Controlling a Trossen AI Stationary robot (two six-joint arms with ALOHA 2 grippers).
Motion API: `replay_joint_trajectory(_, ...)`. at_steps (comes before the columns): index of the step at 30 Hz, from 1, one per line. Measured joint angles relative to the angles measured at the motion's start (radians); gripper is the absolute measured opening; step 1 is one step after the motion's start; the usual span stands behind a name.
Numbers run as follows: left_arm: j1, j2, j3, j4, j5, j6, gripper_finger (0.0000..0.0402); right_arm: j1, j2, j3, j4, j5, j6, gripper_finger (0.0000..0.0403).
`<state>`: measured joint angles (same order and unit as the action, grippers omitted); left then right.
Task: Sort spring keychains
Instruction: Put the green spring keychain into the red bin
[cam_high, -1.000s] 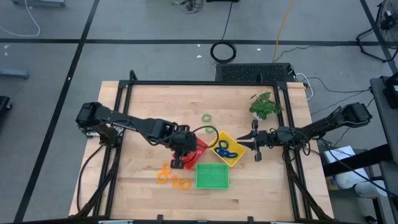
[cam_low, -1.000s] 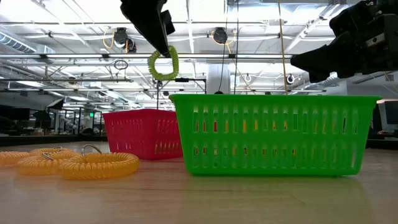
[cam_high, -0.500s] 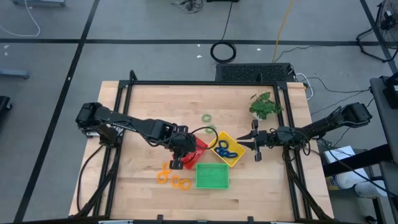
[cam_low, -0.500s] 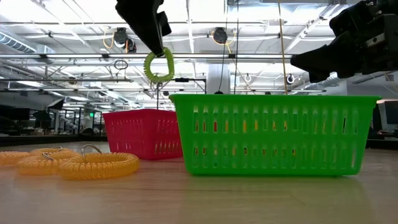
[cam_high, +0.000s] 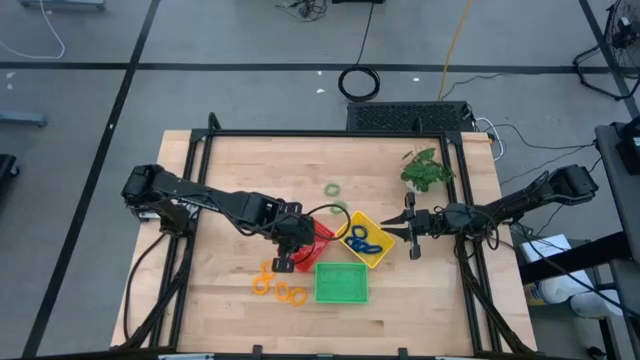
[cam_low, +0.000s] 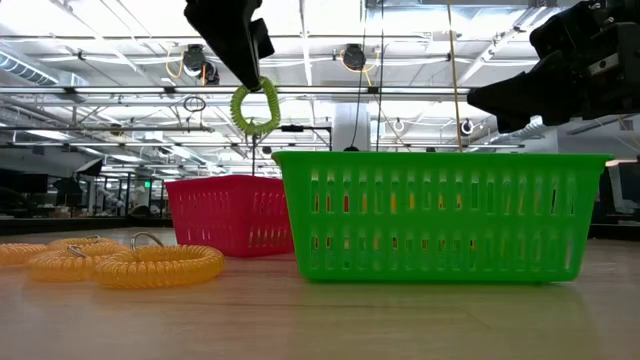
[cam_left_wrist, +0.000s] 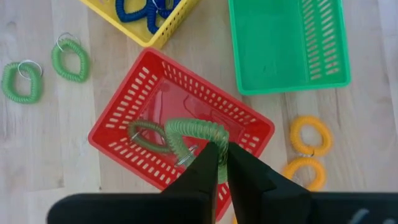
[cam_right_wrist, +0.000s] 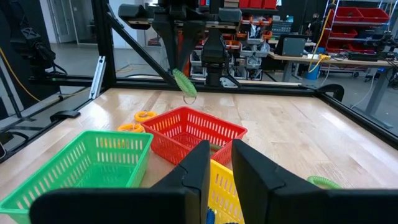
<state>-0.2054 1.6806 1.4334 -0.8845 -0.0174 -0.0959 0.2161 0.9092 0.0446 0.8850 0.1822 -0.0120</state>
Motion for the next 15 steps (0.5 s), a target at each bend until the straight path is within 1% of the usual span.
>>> replay_joint_trajectory(6, 0.000, 0.000, 0.000, -0.005, 0.000, 0.000, 0.0042, 0.000, 0.000, 0.000, 0.000, 0.000, 0.000, 0.0057)
replay_joint_trajectory(15, 0.000, 0.000, 0.000, -0.005, 0.000, 0.001, 0.0026, 0.000, 0.000, 0.000, 0.000, 0.000, 0.000, 0.0057)
